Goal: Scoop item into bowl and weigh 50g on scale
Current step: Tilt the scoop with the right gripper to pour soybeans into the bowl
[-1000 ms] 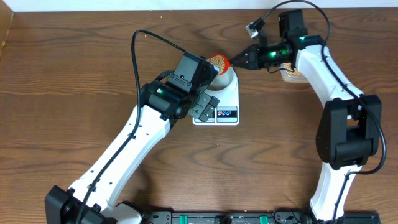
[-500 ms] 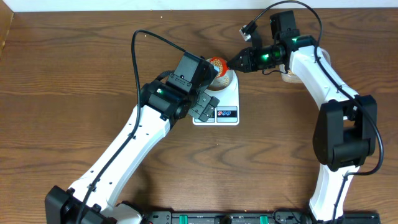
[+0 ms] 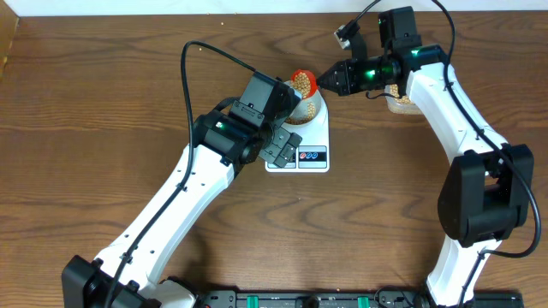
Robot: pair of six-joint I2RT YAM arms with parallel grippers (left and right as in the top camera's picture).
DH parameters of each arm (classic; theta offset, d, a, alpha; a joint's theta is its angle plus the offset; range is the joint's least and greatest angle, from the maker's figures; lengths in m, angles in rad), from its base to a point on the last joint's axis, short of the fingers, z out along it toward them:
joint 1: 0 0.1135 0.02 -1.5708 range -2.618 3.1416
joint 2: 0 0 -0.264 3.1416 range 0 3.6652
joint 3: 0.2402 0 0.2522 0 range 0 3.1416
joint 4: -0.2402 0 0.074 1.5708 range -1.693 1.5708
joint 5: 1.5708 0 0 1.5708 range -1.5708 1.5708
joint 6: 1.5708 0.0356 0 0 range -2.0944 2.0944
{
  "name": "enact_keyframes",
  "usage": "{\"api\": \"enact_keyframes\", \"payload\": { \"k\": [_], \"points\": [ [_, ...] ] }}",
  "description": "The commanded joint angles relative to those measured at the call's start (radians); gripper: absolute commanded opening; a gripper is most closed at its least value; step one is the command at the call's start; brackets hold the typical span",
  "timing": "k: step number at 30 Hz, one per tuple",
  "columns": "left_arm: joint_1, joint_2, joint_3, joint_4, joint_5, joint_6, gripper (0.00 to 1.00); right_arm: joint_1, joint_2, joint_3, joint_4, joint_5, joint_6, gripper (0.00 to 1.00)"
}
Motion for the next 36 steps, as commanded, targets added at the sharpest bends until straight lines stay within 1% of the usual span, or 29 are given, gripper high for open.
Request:
{"api": "enact_keyframes", "payload": {
  "k": [1,8,16,22,28,36],
  "points": [
    [0.004,0.001,-0.008,-0.004,-0.005,-0.009,0.98,0.005,-0.021,0.003,0.0,-0.008,-0.029,0.01],
    [0.004,0.001,-0.008,-0.004,-0.005,-0.009,0.98,0.021,-0.021,0.003,-0.001,-0.001,-0.073,0.01],
    [0.004,0.001,-0.008,-0.004,-0.005,-0.009,0.98,0.051,-0.021,0.003,-0.005,0.08,-0.101,0.01],
    [0.004,0.001,-0.008,-0.004,-0.005,-0.009,0.98,0.054,-0.021,0.003,-0.009,0.08,-0.109,0.01],
    [0.004,0.001,-0.008,-0.004,-0.005,-0.009,0.98,0.054,-0.021,0.003,-0.009,0.079,-0.17,0.01],
    [0.004,0.001,-0.008,-0.004,-0.005,-0.009,0.98,0.056,-0.021,0.003,-0.01,0.078,-0.209,0.01]
  ]
}}
